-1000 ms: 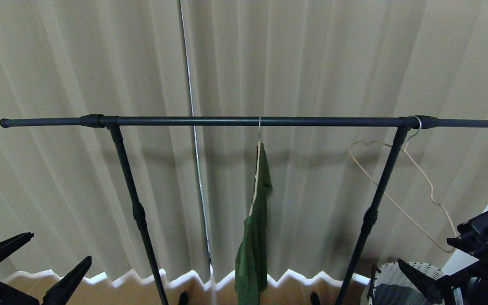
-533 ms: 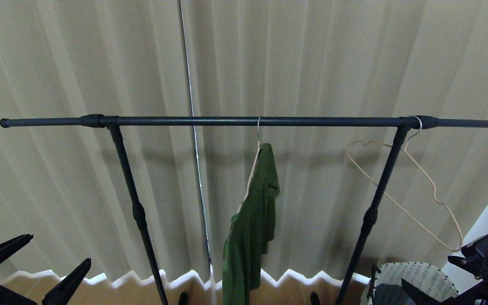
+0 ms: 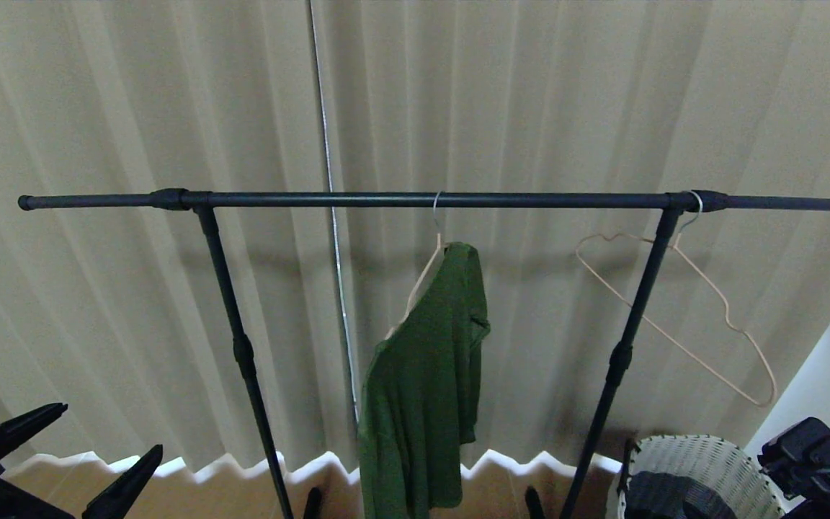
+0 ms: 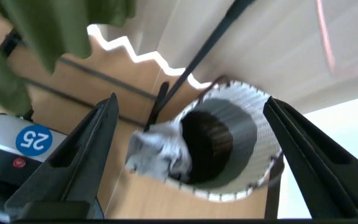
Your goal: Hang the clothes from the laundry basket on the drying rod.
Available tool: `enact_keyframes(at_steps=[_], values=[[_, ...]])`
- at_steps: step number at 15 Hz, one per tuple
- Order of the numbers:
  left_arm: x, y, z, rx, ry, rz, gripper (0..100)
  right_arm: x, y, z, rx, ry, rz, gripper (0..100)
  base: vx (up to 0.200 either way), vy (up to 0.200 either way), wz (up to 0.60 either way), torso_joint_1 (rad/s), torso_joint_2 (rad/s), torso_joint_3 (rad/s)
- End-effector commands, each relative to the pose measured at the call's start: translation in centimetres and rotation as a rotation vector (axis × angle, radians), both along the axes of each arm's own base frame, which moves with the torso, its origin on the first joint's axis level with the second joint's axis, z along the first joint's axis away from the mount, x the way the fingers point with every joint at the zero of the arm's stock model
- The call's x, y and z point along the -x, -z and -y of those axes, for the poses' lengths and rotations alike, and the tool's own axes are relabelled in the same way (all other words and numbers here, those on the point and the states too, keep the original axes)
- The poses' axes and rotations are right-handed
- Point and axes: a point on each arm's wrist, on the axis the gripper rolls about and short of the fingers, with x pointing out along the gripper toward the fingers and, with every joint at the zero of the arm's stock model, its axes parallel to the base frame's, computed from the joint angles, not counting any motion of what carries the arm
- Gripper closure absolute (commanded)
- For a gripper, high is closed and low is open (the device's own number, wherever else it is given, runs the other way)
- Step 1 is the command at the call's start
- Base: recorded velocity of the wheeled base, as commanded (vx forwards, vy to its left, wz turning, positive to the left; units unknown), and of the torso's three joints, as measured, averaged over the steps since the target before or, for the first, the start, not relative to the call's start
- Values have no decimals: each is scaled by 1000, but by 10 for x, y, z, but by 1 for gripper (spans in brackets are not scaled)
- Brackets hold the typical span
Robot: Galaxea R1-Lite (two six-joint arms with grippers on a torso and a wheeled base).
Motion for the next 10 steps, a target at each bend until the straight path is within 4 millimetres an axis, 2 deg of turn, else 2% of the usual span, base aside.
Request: enact_keyframes(at_steps=[1,10], values=[[0,2,0,-2,0,-7,0,-3,3,-1,13,0,-26,0,-200,0,0,-7,-2,22],[4,8,-1,-24,2,-29,0,-2,9,-1,30,3,-60,0,-200,0,0,1,2,1]])
